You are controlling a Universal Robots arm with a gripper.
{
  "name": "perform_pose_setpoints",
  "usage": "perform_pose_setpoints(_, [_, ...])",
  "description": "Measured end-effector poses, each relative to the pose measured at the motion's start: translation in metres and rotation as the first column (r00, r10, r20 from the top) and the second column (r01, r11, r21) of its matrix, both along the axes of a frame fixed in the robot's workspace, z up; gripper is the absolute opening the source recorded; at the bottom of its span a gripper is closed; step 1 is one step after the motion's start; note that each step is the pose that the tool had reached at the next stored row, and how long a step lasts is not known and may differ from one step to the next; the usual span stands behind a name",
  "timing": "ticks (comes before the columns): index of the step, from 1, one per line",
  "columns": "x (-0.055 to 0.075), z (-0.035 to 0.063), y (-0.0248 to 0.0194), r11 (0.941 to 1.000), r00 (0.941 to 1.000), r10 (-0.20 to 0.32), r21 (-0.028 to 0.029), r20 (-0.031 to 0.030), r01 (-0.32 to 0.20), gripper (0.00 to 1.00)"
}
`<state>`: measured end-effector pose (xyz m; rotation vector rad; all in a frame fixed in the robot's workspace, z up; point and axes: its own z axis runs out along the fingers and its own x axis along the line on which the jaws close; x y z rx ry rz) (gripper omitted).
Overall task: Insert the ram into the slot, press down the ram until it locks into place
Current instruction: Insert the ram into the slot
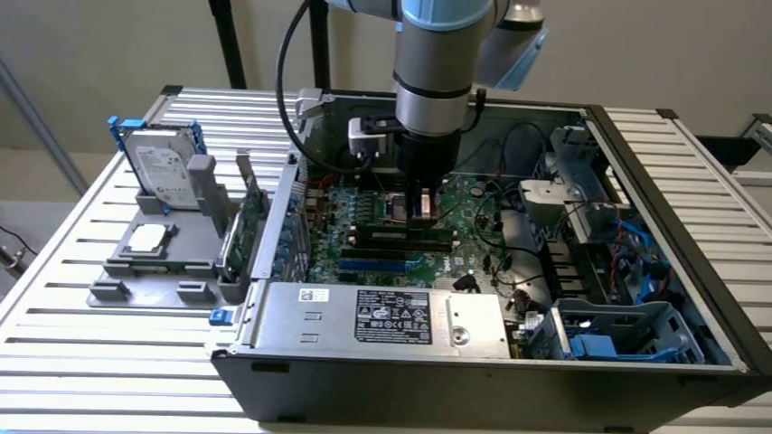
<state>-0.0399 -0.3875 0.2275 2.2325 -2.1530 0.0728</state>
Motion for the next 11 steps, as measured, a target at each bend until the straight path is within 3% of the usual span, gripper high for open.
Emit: perform_pose_setpoints(11, [-0.0001, -0.0027, 0.0015, 1.0, 1.0, 0.0, -0.005, 0.0002, 0.0, 0.14])
